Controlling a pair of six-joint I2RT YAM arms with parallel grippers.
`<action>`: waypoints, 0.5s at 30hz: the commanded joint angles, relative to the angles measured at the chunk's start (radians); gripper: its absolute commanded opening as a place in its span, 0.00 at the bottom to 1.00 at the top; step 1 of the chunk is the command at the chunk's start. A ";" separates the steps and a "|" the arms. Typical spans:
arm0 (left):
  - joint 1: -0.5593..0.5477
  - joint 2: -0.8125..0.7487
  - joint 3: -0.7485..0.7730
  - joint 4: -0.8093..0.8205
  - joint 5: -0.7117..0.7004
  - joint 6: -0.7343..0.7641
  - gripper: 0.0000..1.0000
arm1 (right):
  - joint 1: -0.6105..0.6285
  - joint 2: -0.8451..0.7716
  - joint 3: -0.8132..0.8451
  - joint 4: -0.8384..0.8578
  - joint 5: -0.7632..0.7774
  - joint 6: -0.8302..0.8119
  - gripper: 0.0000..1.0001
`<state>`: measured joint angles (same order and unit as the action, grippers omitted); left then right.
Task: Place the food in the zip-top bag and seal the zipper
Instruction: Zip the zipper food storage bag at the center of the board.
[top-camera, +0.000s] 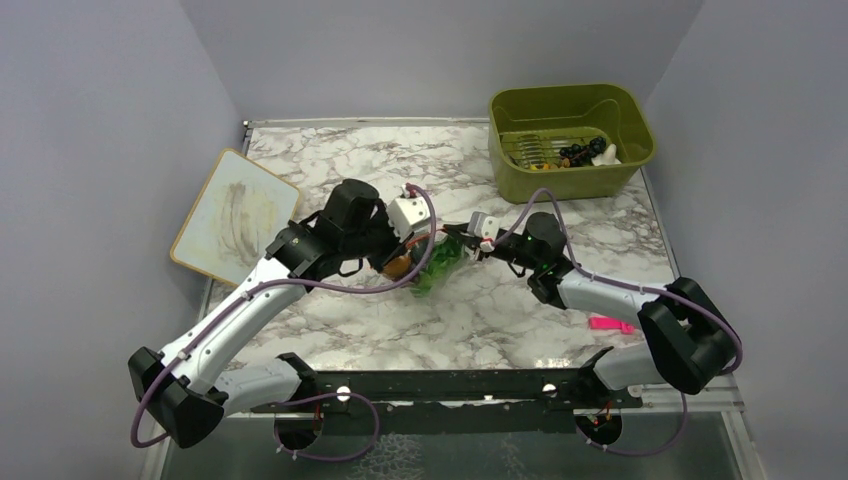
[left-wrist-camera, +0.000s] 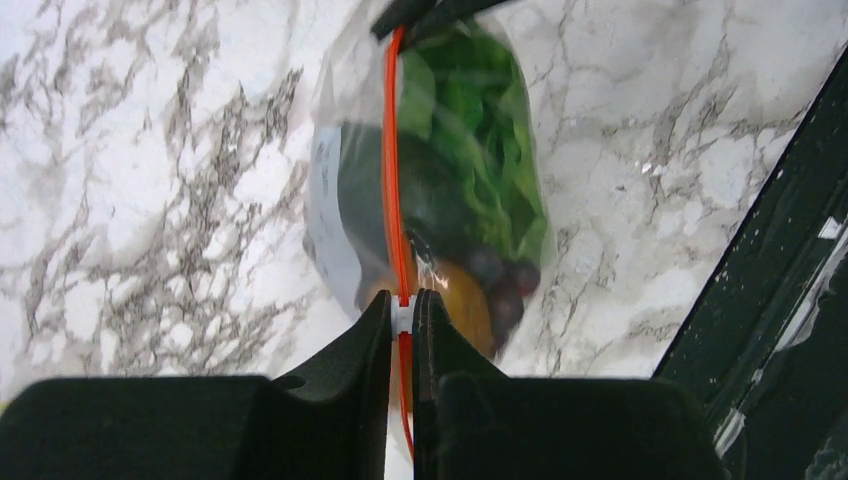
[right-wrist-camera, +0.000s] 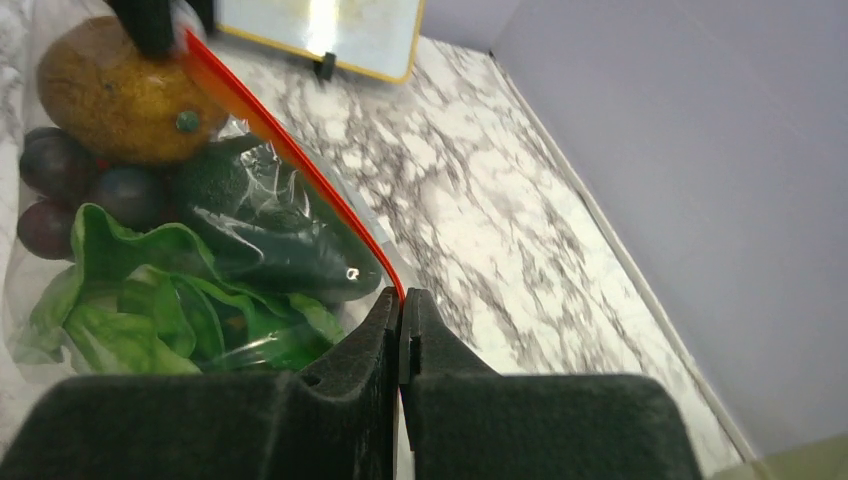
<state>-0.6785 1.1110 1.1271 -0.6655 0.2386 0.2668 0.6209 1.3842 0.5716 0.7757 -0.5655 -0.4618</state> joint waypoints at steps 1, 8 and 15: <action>0.003 -0.083 -0.018 -0.160 -0.051 -0.033 0.00 | -0.089 0.000 -0.034 -0.048 0.165 -0.011 0.01; 0.003 -0.097 -0.015 -0.185 -0.061 -0.059 0.00 | -0.104 0.013 -0.041 -0.028 0.181 0.012 0.01; 0.003 -0.112 -0.006 -0.186 -0.067 -0.059 0.00 | -0.106 -0.020 -0.029 -0.055 0.193 0.024 0.01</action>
<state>-0.6785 1.0359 1.1091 -0.7509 0.2077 0.2260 0.5468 1.3849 0.5434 0.7555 -0.5137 -0.4385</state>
